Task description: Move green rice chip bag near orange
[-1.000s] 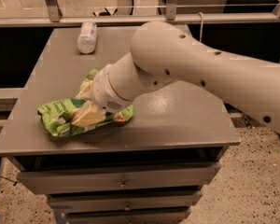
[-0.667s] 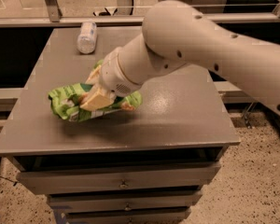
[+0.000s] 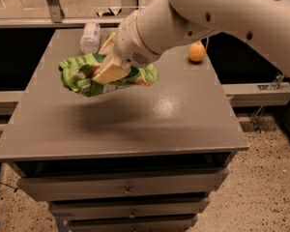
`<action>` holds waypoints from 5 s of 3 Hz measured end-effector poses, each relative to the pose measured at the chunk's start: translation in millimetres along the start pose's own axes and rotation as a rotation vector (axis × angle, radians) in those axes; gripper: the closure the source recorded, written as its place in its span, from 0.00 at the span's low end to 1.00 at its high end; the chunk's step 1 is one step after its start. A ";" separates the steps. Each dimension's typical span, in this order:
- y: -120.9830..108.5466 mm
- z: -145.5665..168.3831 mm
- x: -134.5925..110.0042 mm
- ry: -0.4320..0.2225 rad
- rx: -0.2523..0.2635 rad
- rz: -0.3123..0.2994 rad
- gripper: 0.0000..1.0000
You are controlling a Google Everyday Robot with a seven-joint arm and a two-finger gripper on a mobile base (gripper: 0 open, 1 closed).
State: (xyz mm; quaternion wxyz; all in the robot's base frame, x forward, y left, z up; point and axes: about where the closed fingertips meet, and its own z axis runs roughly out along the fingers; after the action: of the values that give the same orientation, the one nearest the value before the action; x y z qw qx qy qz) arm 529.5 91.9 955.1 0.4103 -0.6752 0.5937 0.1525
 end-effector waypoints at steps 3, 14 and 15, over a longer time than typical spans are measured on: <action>-81.9 -18.3 2.3 -0.051 0.127 -0.264 1.00; -213.2 -25.7 157.6 0.212 -0.077 -0.613 1.00; -213.3 -30.2 177.7 0.222 -0.073 -0.551 1.00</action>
Offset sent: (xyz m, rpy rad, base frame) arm 0.0688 -0.0310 0.0552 0.0342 -0.3619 0.0905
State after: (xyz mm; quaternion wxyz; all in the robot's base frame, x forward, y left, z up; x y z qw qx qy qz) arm 762.8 -59.5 930.1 0.3446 -0.8377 0.4233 -0.0182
